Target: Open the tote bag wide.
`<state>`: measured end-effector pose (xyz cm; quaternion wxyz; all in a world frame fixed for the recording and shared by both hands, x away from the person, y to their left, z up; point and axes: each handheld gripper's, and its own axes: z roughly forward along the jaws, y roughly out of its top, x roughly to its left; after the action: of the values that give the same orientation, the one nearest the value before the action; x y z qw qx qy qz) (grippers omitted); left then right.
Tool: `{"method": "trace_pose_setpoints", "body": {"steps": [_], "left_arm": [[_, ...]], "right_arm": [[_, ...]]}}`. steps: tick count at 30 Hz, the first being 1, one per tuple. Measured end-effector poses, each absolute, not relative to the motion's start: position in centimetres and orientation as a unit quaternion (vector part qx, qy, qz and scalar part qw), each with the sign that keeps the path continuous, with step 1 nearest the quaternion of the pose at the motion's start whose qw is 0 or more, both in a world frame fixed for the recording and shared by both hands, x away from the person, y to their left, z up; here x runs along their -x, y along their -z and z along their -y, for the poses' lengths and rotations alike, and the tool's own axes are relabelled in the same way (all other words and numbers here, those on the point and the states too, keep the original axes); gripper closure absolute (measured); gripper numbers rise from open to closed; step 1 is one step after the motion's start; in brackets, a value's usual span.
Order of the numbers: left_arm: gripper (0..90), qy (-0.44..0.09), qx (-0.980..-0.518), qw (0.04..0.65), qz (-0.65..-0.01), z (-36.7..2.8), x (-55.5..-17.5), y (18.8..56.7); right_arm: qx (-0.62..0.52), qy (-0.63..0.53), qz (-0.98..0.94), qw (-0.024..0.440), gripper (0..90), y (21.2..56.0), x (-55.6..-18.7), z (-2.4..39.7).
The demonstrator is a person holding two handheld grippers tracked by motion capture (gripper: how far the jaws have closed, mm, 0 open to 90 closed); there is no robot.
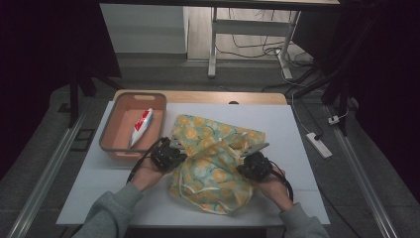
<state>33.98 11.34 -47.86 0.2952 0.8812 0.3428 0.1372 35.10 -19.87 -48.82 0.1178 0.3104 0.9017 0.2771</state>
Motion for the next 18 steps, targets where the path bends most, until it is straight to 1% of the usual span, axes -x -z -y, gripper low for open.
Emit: {"method": "trace_pose_setpoints", "body": {"steps": [9, 13, 14, 15, 16, 18], "left_arm": [[89.4, -0.142, -0.877, 0.292, -0.355, -12.1, -34.5, 48.1], [89.3, -0.143, -0.878, 0.289, -0.354, -11.8, -34.7, 48.3], [89.3, -0.143, -0.878, 0.290, -0.354, -11.8, -34.8, 48.3], [89.3, -0.143, -0.876, 0.292, -0.356, -11.7, -34.8, 48.3], [89.3, -0.144, -0.876, 0.294, -0.355, -11.7, -34.8, 48.3], [89.3, -0.143, -0.875, 0.295, -0.356, -11.6, -34.9, 48.3]], "right_arm": [[-0.358, -0.285, -0.877, 0.146, 90.0, 48.0, -36.3, 24.2], [-0.368, -0.273, -0.880, 0.127, 89.1, 49.1, -36.7, 24.7], [-0.361, -0.278, -0.880, 0.132, 83.6, 49.0, -36.6, 24.5], [-0.355, -0.286, -0.879, 0.141, 75.2, 48.7, -36.4, 24.3], [-0.347, -0.298, -0.877, 0.148, 68.6, 48.2, -36.1, 23.9], [-0.322, -0.323, -0.876, 0.155, 60.3, 46.9, -35.6, 23.0]]}}
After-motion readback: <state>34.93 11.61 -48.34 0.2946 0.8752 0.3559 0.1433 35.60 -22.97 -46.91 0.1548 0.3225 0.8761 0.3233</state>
